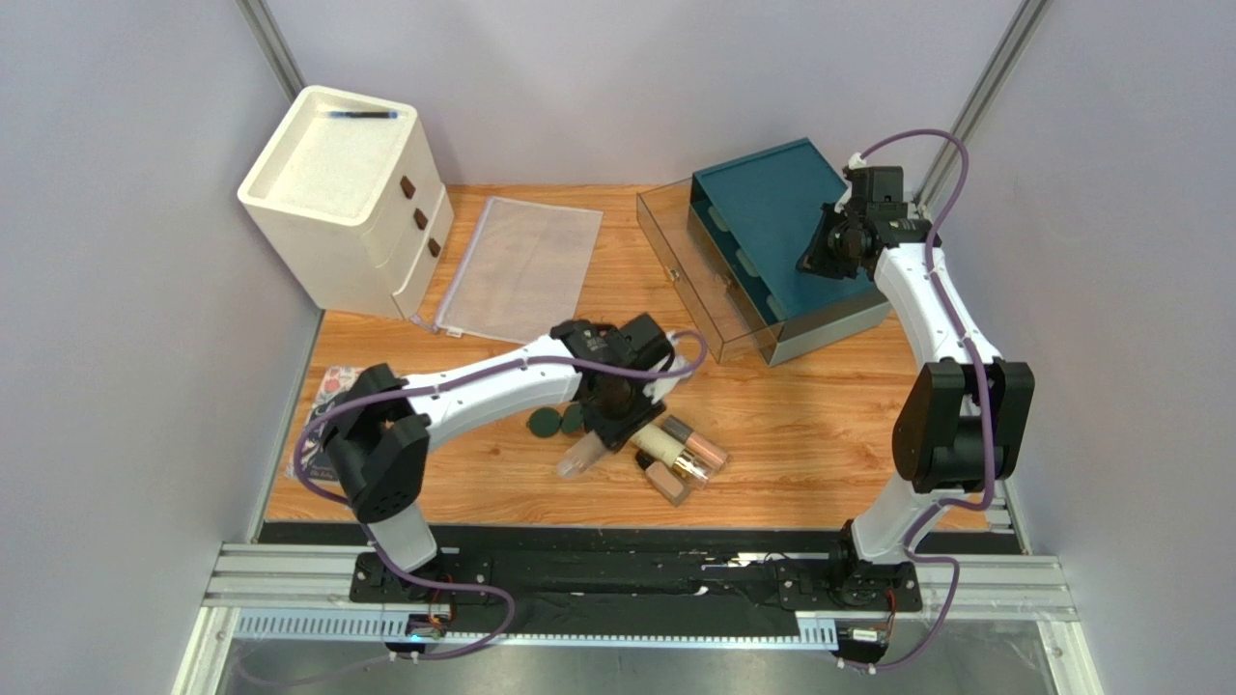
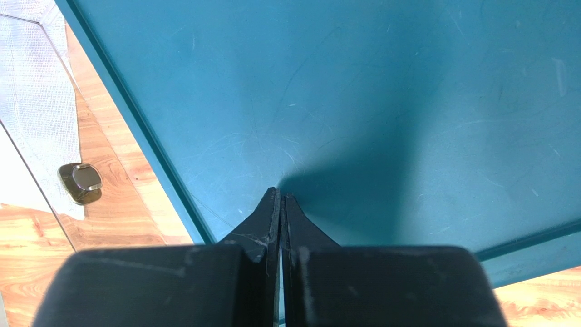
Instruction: Organize the makeup
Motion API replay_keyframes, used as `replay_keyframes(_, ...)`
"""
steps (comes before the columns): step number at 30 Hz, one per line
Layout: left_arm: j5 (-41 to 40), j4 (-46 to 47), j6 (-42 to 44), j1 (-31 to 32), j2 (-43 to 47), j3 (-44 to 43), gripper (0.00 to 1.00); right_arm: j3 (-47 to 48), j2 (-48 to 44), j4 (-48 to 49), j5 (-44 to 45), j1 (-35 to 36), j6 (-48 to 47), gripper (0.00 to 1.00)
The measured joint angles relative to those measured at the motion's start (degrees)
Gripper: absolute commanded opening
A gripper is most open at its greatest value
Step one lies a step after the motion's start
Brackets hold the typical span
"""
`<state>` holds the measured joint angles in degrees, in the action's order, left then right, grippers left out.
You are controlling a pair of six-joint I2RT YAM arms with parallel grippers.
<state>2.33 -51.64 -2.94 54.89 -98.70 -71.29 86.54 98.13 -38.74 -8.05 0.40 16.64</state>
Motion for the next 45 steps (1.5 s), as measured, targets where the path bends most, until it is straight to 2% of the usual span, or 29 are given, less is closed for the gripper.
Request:
replay_keyframes(4,-0.92,-1.33,-0.85,-0.13,1.97,-15.45,0.00,0.48,0.28,-0.28,-0.04,0.00,0.02,0.00)
replay_keyframes(8,2.10,-0.57,-2.21,-2.03,0.26,-31.36,0.00,0.57,0.42,-0.39,-0.09,-0.02,0.04,0.00)
replay_keyframes(12,9.09,1.53,-5.90,-5.92,-6.54,-45.16,0.00,0.61,0.52,-0.39,-0.48,-0.11,0.04,0.00)
replay_keyframes(15,16.37,5.09,-11.74,-10.25,-15.52,-54.64,0.00,0.72,0.63,-0.46,-0.68,-0.17,0.00,0.00)
replay_keyframes(20,26.32,15.89,-26.05,-16.31,-25.77,-57.00,0.00,1.07,1.22,0.17,-1.36,-0.17,-0.09,0.00)
replay_keyframes(26,29.94,26.03,-39.69,-20.15,-31.76,-57.07,0.02,1.31,1.44,0.00,-2.03,-0.85,-0.42,0.00)
replay_keyframes(28,30.16,27.52,-41.92,-20.39,-32.76,-57.68,0.13,1.60,1.66,-0.11,-2.69,-1.07,-0.42,0.00)
replay_keyframes(29,30.23,27.69,-42.60,-20.39,-33.38,-58.51,0.24,1.73,1.77,-0.22,-2.99,-1.18,-0.42,0.00)
replay_keyframes(30,30.25,27.87,-43.15,-20.28,-33.94,-59.47,0.30,1.84,1.88,-0.26,-3.19,-1.25,-0.42,0.00)
replay_keyframes(32,30.27,27.89,-43.47,-20.04,-34.32,-60.26,0.50,2.05,2.10,-0.24,-3.34,-1.27,-0.42,0.00)
replay_keyframes(33,30.29,27.82,-43.47,-20.00,-34.32,-60.41,0.54,2.14,2.21,-0.20,-3.41,-1.29,-0.42,0.00)
replay_keyframes(38,30.18,26.95,-43.21,-19.74,-34.32,-60.48,0.64,2.40,2.40,-0.33,-3.65,-1.36,-0.42,0.00)
replay_keyframes(45,30.16,26.99,-43.08,-19.93,-34.32,-60.48,0.65,2.45,2.51,-0.11,-3.87,-1.36,-0.42,0.00)
